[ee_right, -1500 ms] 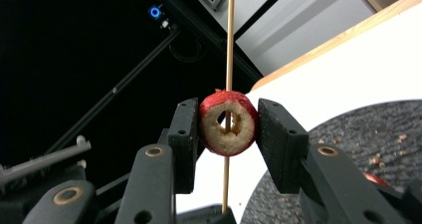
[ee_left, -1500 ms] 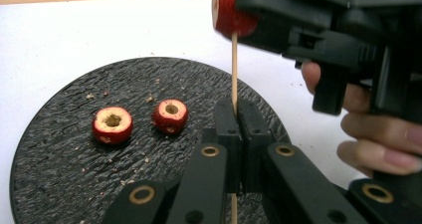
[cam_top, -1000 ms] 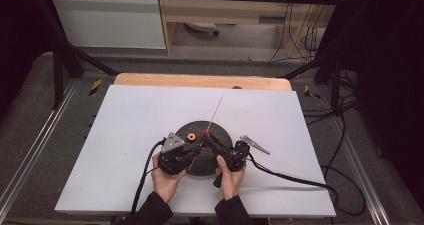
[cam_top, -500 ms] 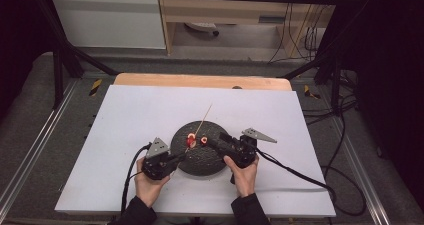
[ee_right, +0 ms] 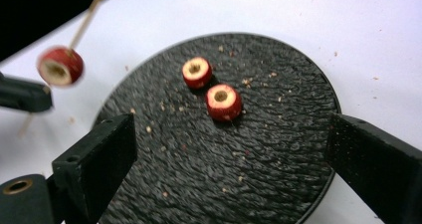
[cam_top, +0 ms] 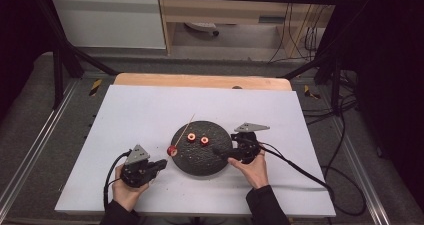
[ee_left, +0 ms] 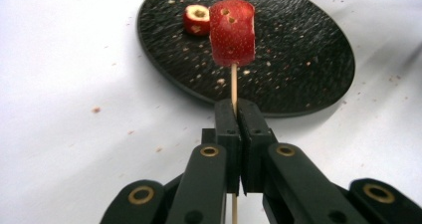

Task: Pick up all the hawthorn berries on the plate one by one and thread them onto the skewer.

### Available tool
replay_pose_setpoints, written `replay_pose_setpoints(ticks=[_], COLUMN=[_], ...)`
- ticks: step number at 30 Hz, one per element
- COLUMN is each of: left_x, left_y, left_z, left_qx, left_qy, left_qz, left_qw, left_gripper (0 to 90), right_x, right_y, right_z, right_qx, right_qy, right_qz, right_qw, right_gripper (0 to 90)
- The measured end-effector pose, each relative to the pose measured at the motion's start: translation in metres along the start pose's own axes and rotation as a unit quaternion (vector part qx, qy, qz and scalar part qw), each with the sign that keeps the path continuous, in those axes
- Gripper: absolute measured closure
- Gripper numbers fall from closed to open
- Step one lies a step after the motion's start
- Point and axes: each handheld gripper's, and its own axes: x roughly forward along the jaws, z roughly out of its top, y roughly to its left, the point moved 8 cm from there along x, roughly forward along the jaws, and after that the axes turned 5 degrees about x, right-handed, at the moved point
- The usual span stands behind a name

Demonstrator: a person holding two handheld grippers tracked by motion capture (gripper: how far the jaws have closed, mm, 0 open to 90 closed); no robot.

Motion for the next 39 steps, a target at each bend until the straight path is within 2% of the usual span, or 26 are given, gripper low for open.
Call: replay_pose_setpoints(ticks=[4, 7, 13, 18, 25, 27, 31, 35, 39], left_x=[-0.005, -0.007, -0.011, -0.013, -0.015, -0.015, -0.014, -0.013, -0.012], left_y=[0.002, 0.003, 0.006, 0.012, 0.015, 0.015, 0.015, 0.014, 0.014], left_z=[-0.004, -0.007, -0.014, -0.016, -0.018, -0.017, -0.018, -0.018, -0.019], left_qx=[0.006, 0.014, 0.015, 0.015, 0.013, 0.014, 0.014, 0.016, 0.016], left_qy=[0.003, 0.007, 0.012, 0.013, 0.015, 0.016, 0.018, 0.021, 0.024], left_qz=[0.003, 0.002, 0.003, 0.01, 0.011, 0.011, 0.011, 0.011, 0.009], left_qw=[1.0, 0.9999, 0.9998, 0.9998, 0.9997, 0.9997, 0.9997, 0.9996, 0.9995], left_gripper=[88.0, 88.0, 87.9, 88.0, 88.0, 88.0, 87.9, 87.9, 87.9], right_x=[0.004, 0.008, 0.021, 0.036, 0.056, 0.061, 0.067, 0.072, 0.077], right_y=[0.0, 0.001, 0.003, 0.007, 0.008, 0.007, 0.007, 0.005, 0.006], right_z=[0.005, 0.011, 0.021, 0.028, 0.029, 0.028, 0.029, 0.027, 0.026], right_qx=[-0.029, -0.052, -0.093, -0.123, -0.138, -0.143, -0.141, -0.151, -0.149], right_qy=[0.033, 0.056, 0.104, 0.148, 0.193, 0.208, 0.219, 0.246, 0.255], right_qz=[-0.011, -0.02, -0.035, -0.033, -0.025, -0.024, -0.017, -0.018, -0.01], right_qw=[0.999, 0.9968, 0.9896, 0.9808, 0.9711, 0.9674, 0.9652, 0.9573, 0.9553], right_gripper=[8.9, 9.4, 11.8, 15.4, 25.9, 28.8, 36.6, 42.8, 47.8])
